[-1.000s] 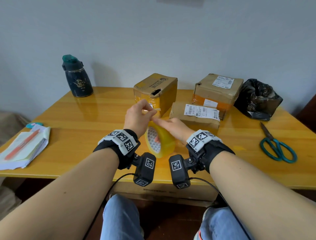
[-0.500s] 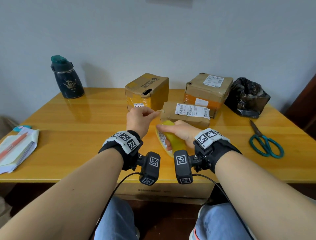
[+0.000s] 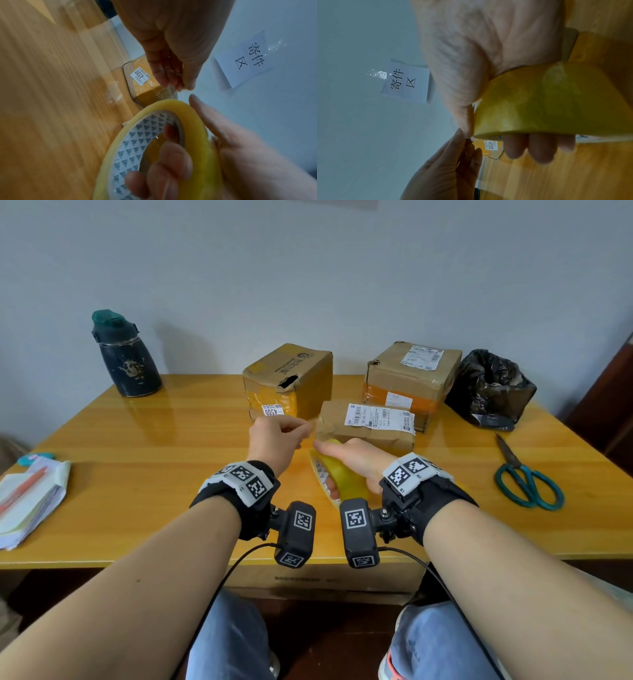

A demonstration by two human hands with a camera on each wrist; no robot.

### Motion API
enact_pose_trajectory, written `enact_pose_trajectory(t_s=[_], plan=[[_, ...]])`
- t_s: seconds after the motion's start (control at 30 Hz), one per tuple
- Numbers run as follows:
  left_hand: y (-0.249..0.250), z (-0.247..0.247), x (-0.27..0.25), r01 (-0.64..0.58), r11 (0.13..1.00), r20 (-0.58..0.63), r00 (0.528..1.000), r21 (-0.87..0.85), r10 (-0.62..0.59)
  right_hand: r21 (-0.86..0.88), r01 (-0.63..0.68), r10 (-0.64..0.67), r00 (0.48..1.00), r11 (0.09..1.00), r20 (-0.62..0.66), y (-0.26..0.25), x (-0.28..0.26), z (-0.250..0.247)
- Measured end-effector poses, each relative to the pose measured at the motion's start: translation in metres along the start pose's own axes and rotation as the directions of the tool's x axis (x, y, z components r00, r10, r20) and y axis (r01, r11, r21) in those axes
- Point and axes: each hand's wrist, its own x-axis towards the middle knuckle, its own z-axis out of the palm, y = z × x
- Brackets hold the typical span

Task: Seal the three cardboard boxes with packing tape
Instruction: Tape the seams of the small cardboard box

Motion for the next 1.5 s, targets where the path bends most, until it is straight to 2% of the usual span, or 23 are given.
enact_pose_trajectory(t_s=[0.13,0.4,0.5,0.63,0.8,0.93,1.0,1.2,1.27,1.3,1.4,1.47,1.5], plan=[[0.006,-0.002,0.0,-0.039,0.999,-0.007,0.999,0.027,0.039,0.106,-0.013,0.007,0.998,0.994,0.057,0.004,0.002,-0.001],[0.012,-0.002,0.0,-0.12,0.993,-0.021,0.993,0.002,0.12,0.166,-0.037,0.023,0.996,0.985,0.083,0.001,0.004,0.0],[0.017,-0.002,-0.002,-0.137,0.99,-0.059,0.989,-0.038,0.135,0.176,-0.032,0.02,0.998,0.984,0.066,-0.001,0.003,0.002],[0.025,-0.007,-0.002,-0.172,0.982,-0.123,0.979,-0.079,0.162,0.188,0.036,-0.043,0.998,0.981,0.034,-0.002,0.004,0.01],[0.023,-0.022,0.006,-0.225,0.974,-0.12,0.967,0.006,0.224,0.264,0.063,-0.083,0.994,0.963,0.064,-0.011,-0.001,0.022],[0.024,-0.031,0.011,-0.249,0.965,-0.136,0.956,0.079,0.258,0.1,0.131,-0.131,0.991,0.986,-0.009,-0.015,0.024,0.025],[0.025,-0.034,0.015,-0.244,0.962,-0.135,0.956,0.122,0.259,0.027,0.156,-0.155,0.987,0.987,-0.032,-0.026,0.019,0.03],[0.012,-0.036,0.016,-0.234,0.953,-0.111,0.96,0.193,0.258,-0.169,0.172,-0.197,0.97,0.971,-0.143,-0.026,0.032,0.033],[0.01,-0.037,0.015,-0.234,0.953,-0.12,0.958,0.19,0.259,-0.174,0.244,-0.282,0.929,0.954,-0.241,-0.029,0.033,0.032],[0.01,-0.038,0.016,-0.235,0.953,-0.121,0.958,0.192,0.261,-0.176,0.313,-0.353,0.888,0.933,-0.295,-0.032,0.031,0.031],[0.012,-0.039,0.014,-0.243,0.948,-0.105,0.958,0.205,0.268,-0.264,0.526,-0.588,0.716,0.809,-0.376,-0.042,0.027,0.03],[0.013,-0.04,0.011,-0.242,0.951,-0.101,0.959,0.194,0.265,-0.36,0.562,-0.667,0.632,0.745,-0.394,-0.046,0.025,0.029],[0.013,-0.041,0.01,-0.228,0.957,-0.105,0.963,0.18,0.249,-0.394,0.559,-0.684,0.613,0.73,-0.395,-0.048,0.024,0.029]])
